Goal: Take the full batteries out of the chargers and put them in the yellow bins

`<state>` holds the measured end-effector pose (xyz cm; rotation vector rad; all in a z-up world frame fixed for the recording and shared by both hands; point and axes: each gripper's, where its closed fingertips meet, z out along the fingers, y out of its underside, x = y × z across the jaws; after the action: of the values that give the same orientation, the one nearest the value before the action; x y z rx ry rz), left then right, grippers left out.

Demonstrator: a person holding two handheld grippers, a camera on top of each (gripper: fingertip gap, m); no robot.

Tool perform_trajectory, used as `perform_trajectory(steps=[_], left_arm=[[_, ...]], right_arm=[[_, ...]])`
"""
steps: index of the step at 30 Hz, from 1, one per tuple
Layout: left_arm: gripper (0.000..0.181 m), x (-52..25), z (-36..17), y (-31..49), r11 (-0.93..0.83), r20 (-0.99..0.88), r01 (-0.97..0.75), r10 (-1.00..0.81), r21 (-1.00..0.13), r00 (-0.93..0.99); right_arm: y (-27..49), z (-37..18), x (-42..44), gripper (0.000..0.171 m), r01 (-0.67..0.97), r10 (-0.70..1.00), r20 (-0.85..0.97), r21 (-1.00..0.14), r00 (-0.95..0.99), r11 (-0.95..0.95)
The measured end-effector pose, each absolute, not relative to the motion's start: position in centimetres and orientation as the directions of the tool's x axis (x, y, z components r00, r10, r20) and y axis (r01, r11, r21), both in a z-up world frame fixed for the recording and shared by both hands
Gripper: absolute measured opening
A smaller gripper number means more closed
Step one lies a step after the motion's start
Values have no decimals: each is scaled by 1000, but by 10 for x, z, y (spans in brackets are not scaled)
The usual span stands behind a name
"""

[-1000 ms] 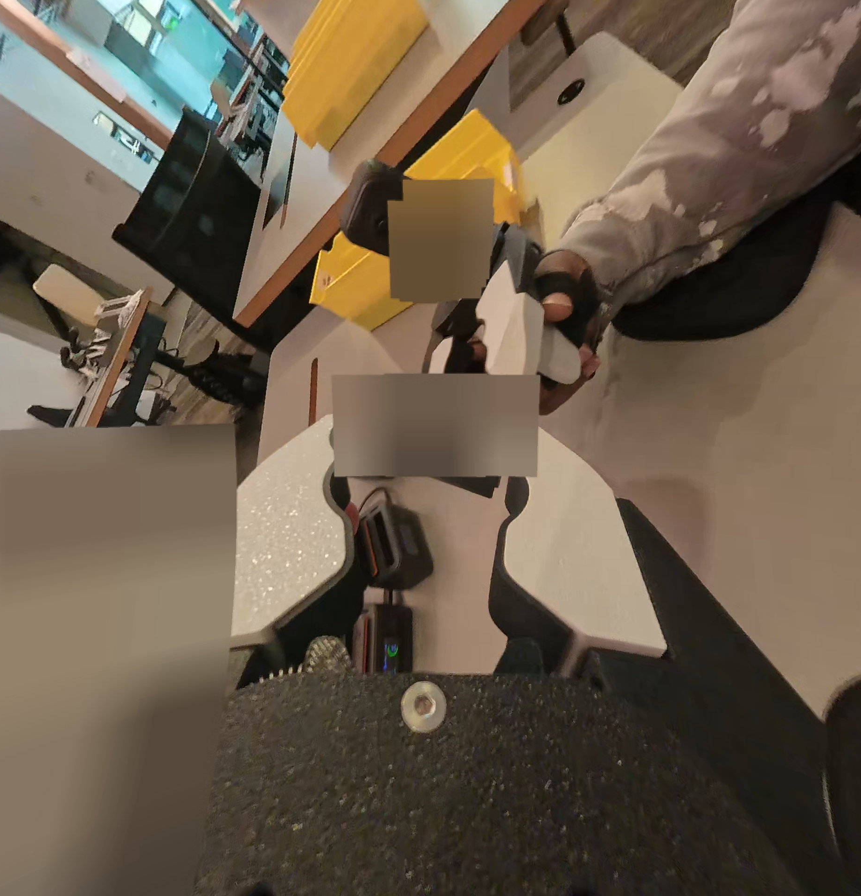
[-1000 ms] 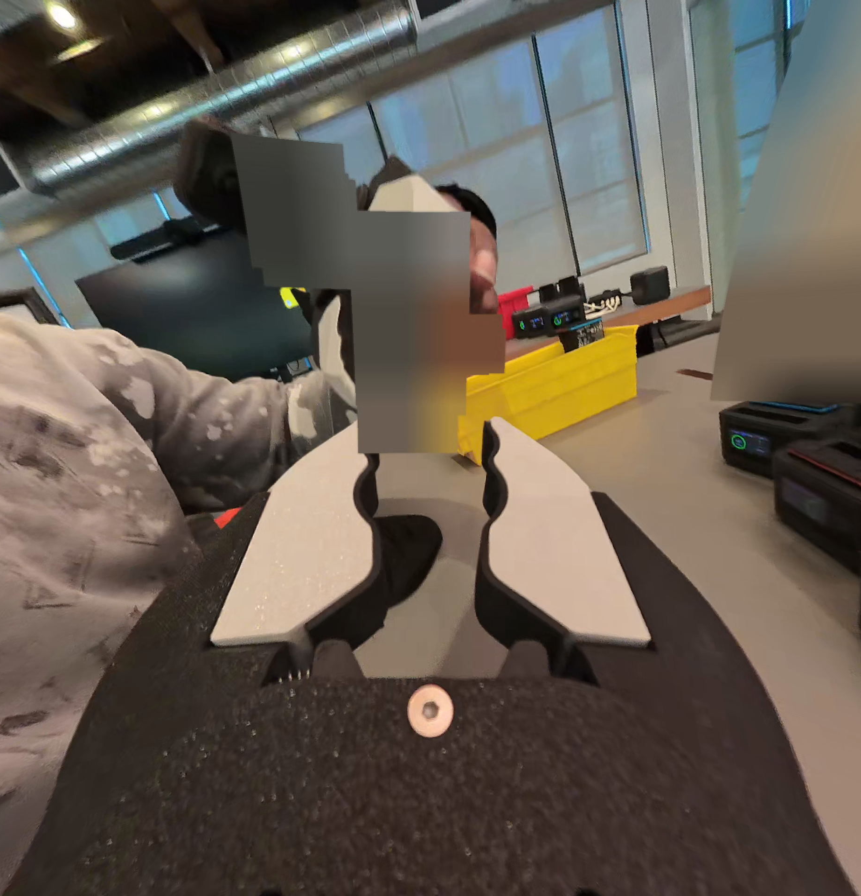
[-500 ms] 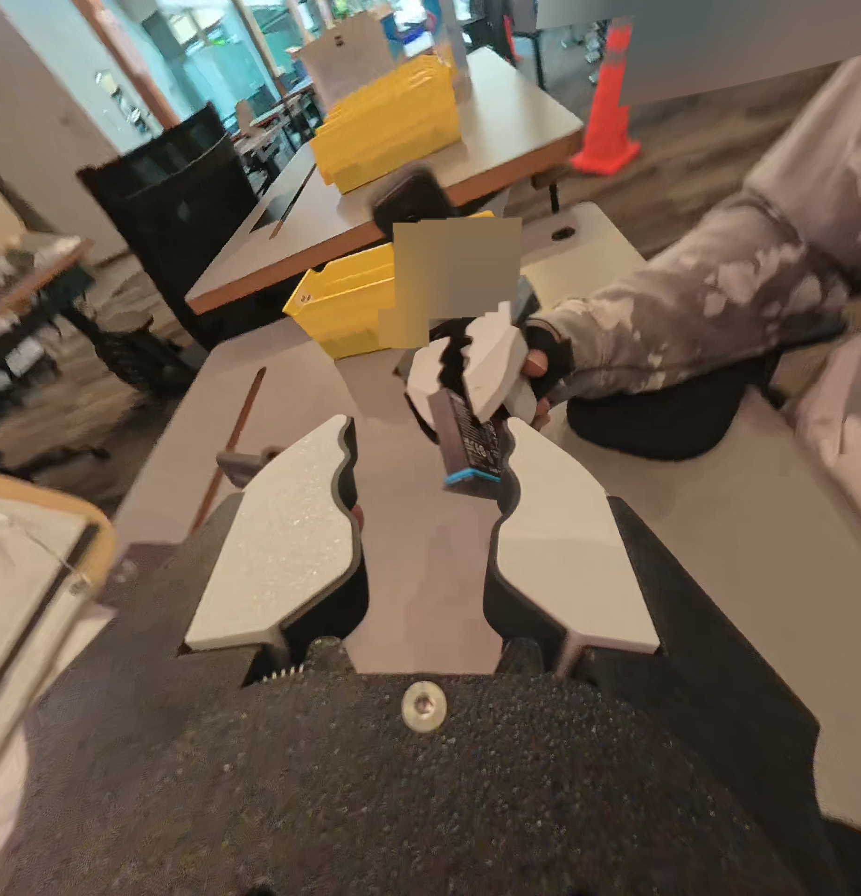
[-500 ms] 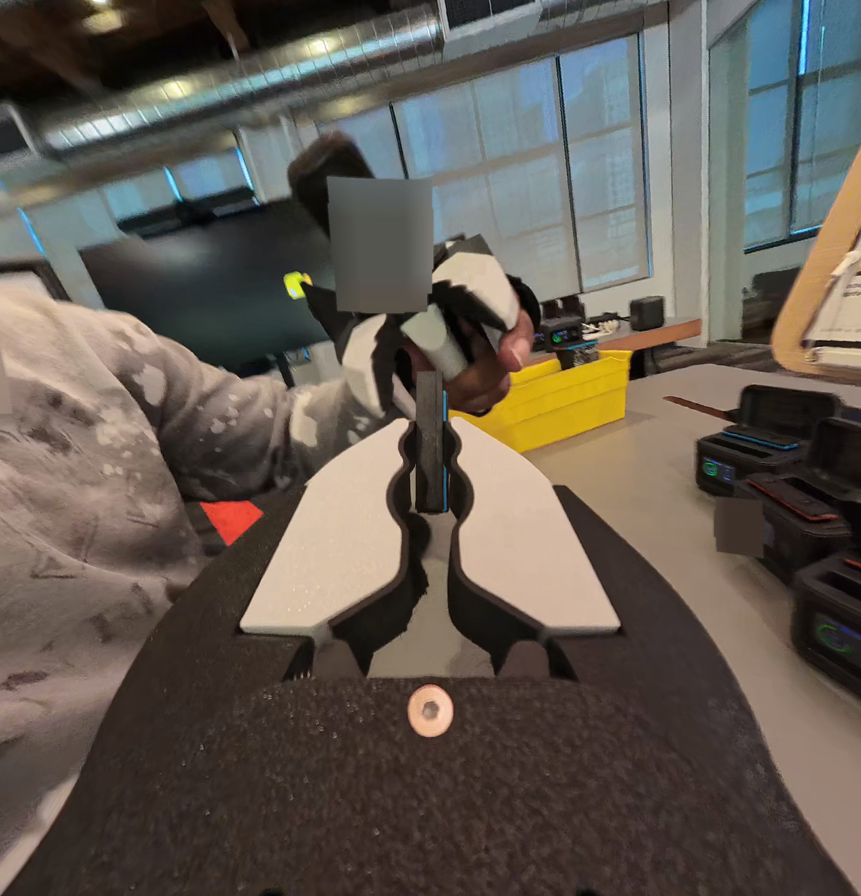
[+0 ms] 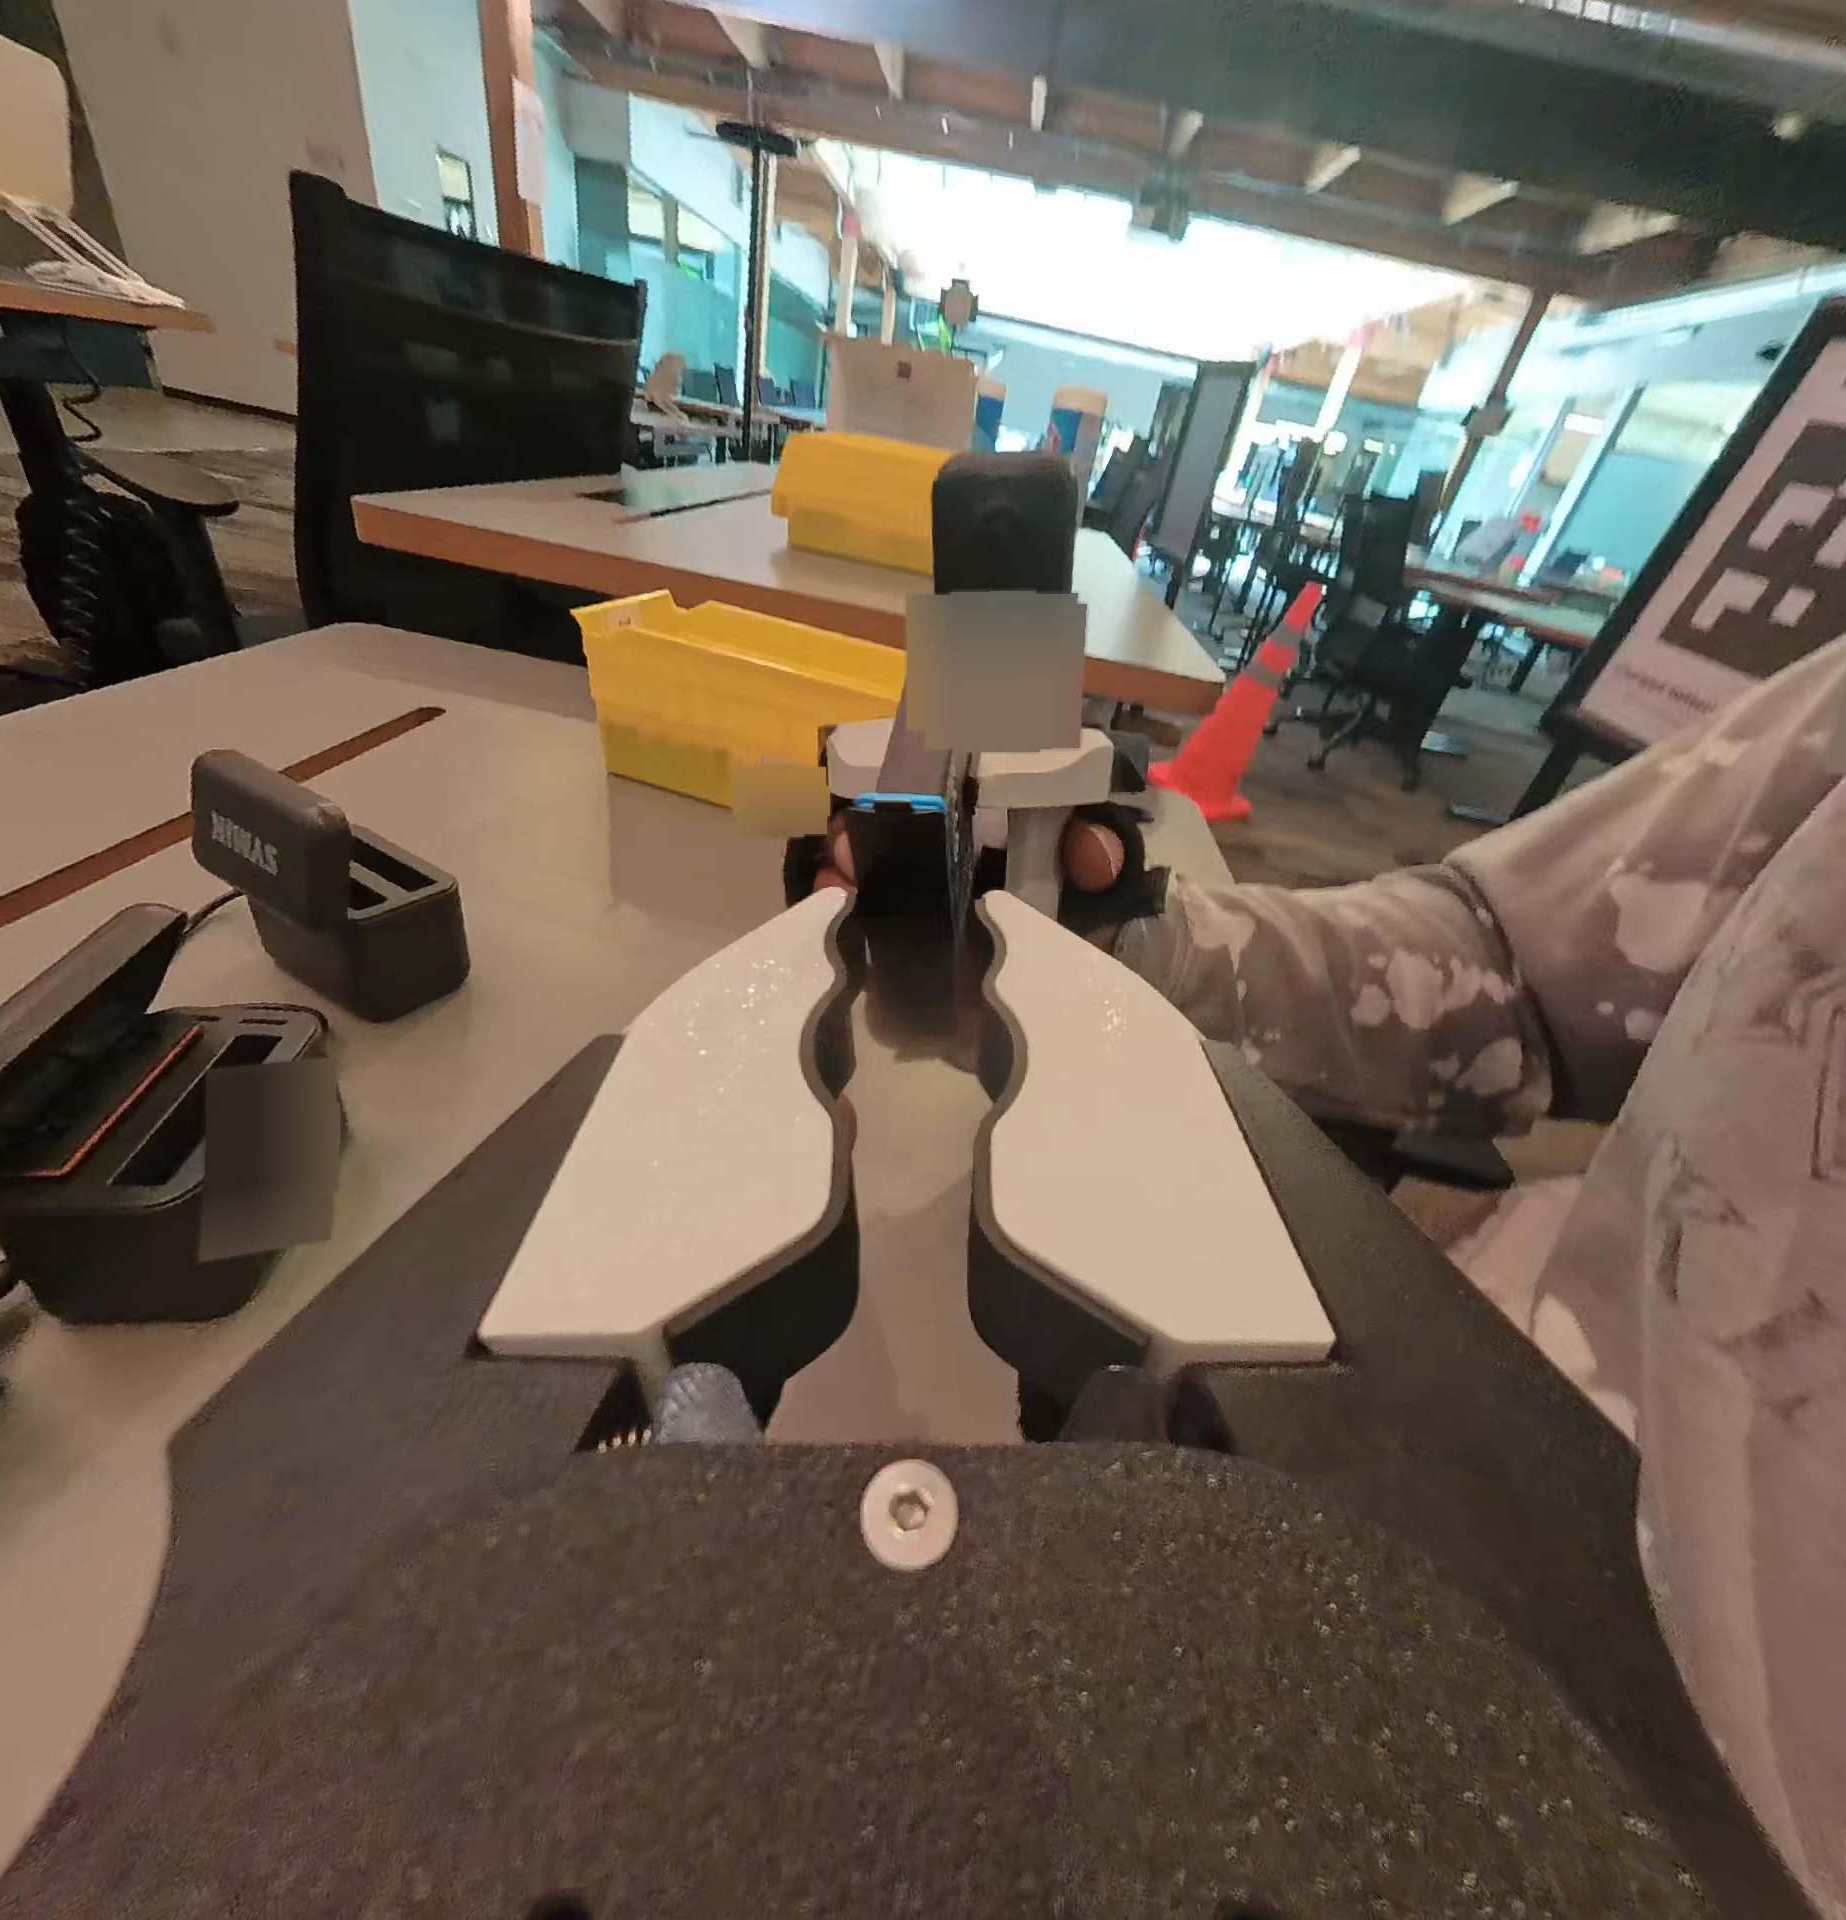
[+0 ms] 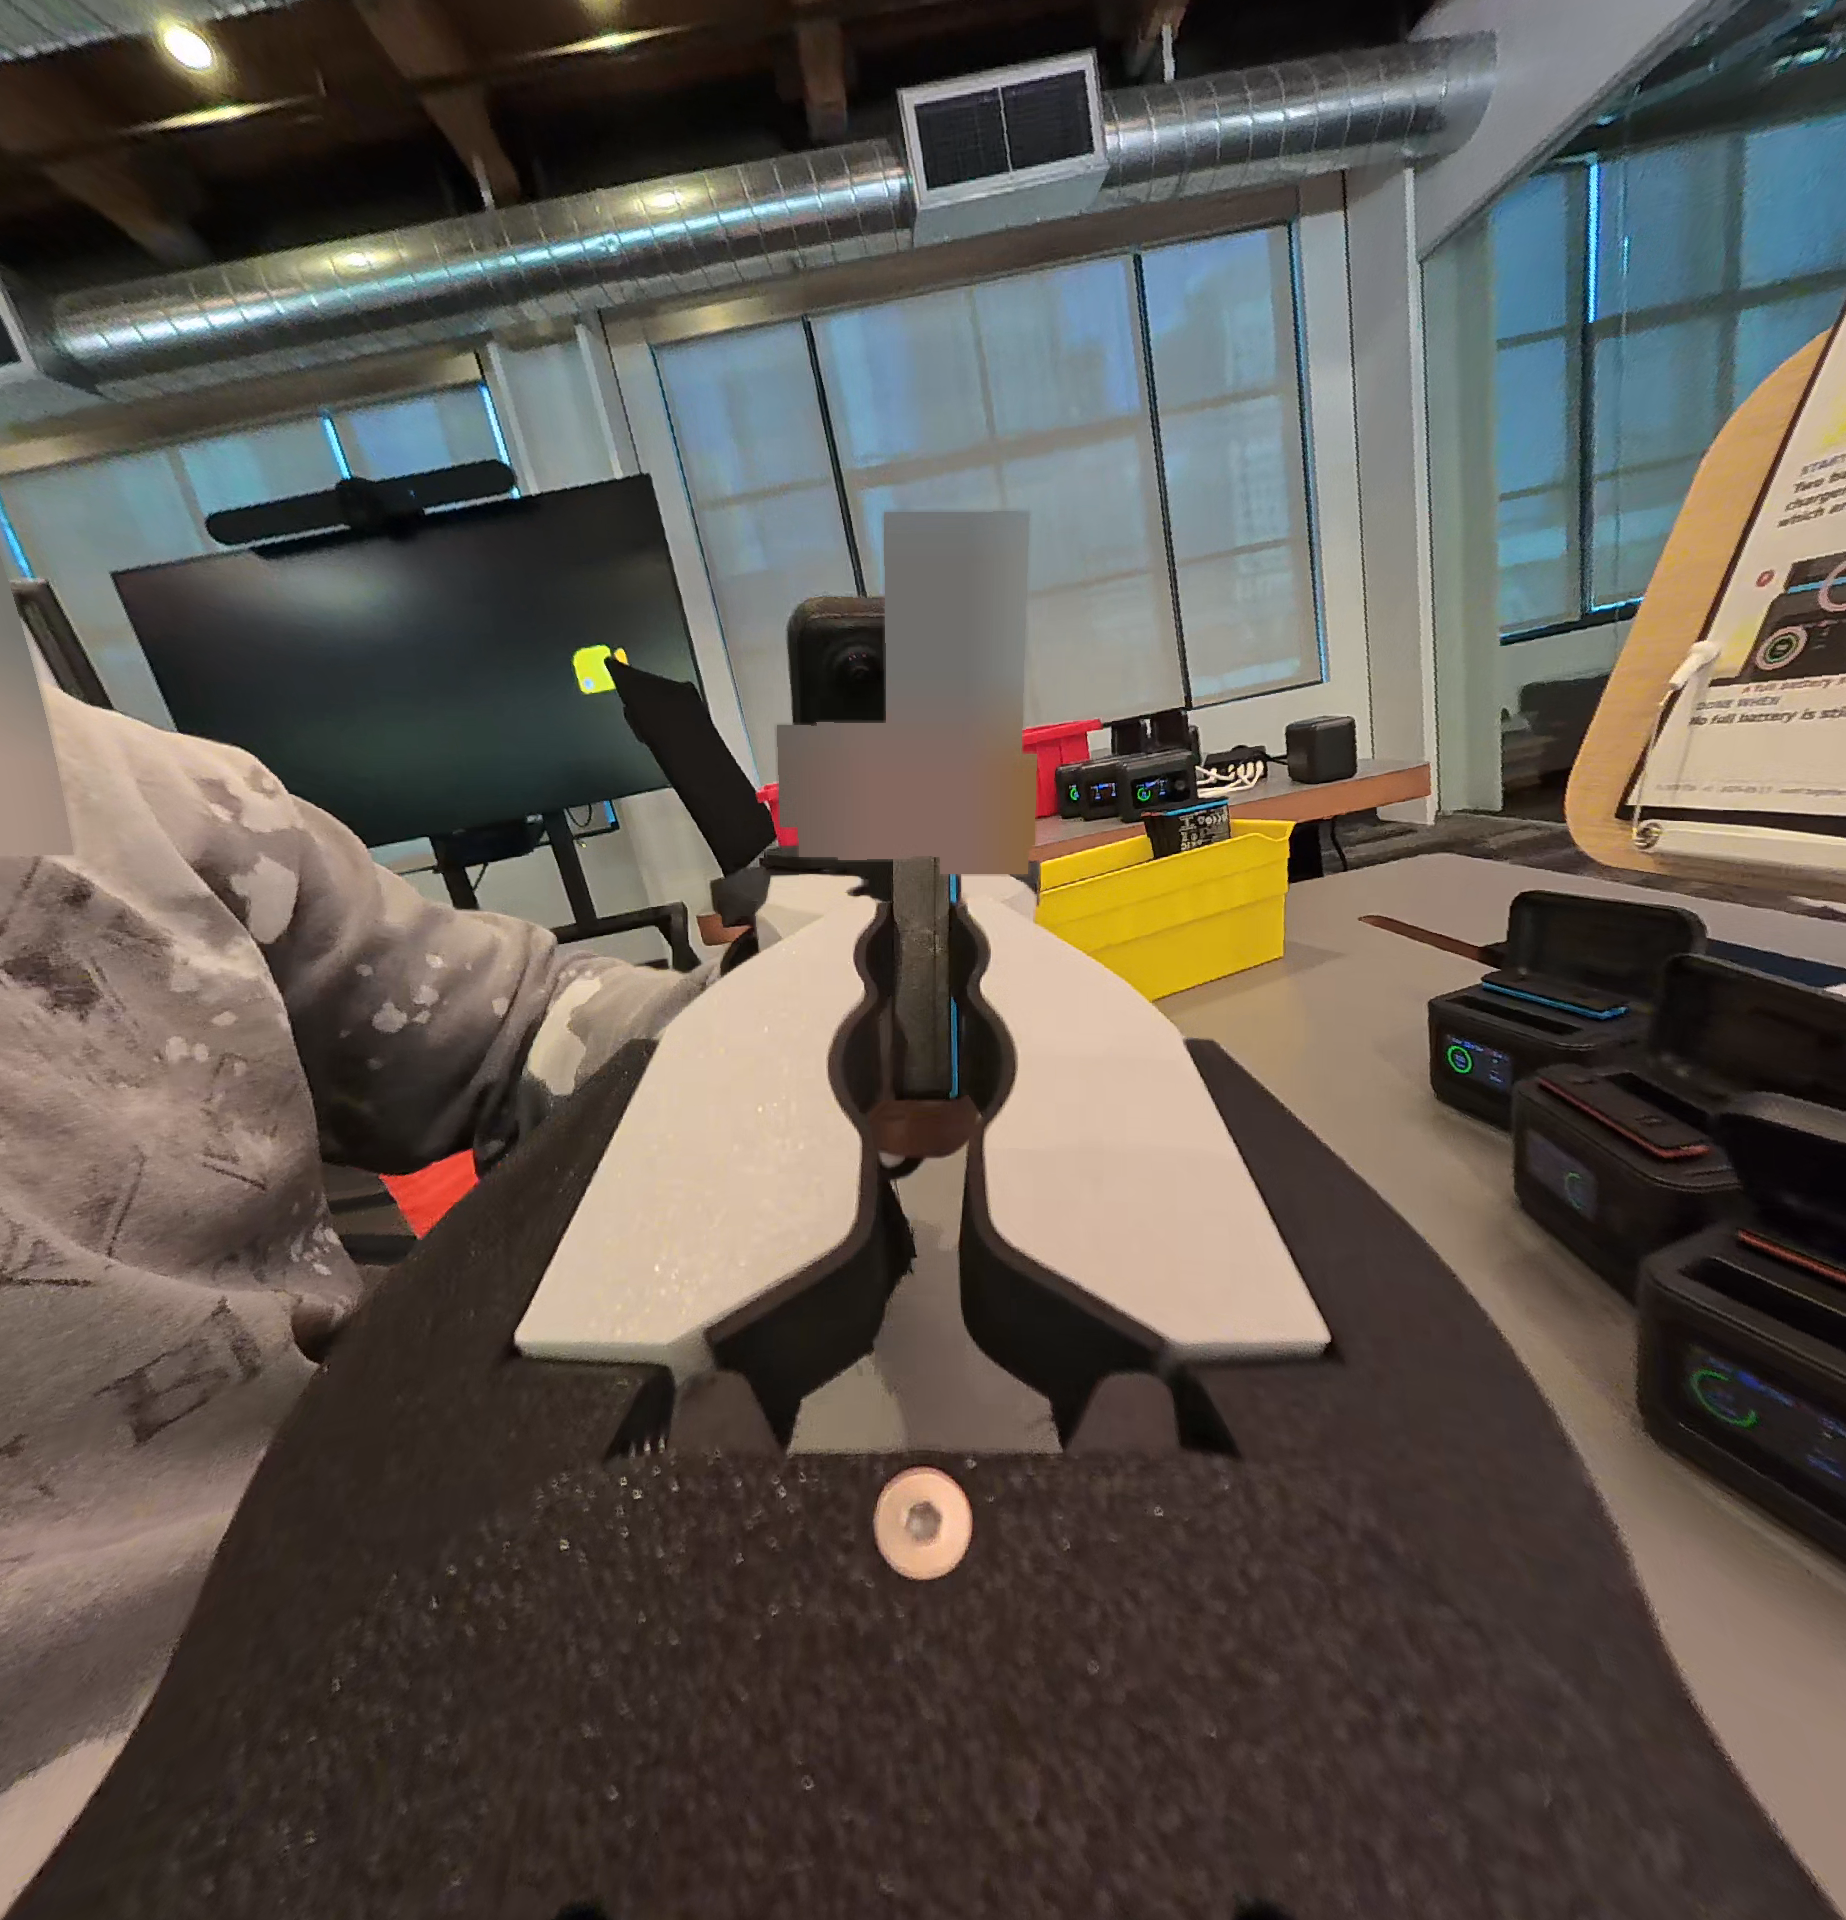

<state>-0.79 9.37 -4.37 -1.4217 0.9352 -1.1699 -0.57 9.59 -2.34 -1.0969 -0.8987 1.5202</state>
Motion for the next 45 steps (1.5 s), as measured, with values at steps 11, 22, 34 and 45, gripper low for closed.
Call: perform_trajectory(steps=[11,22,34,45], left_arm=[[15,-23,-43,108,-143,117,-77,-955,-987,271],[15,-168,-69,243,-188,-349,-768,-807,-612,476],[15,-210,-129,301,-310,-199,-940,-921,-142,334],[15,-212,-133,318,-299,-162,-953,-944,54,287]], right_arm=[[106,-25,-1,16,-283,971,-234,-930,-37,-235],[196,-55,48,6,-201,780,-181,-977,599,-72],[224,-62,87,0,-137,595,-115,-990,796,-8],[219,-65,74,0,-27,608,-1,-999,794,34]])
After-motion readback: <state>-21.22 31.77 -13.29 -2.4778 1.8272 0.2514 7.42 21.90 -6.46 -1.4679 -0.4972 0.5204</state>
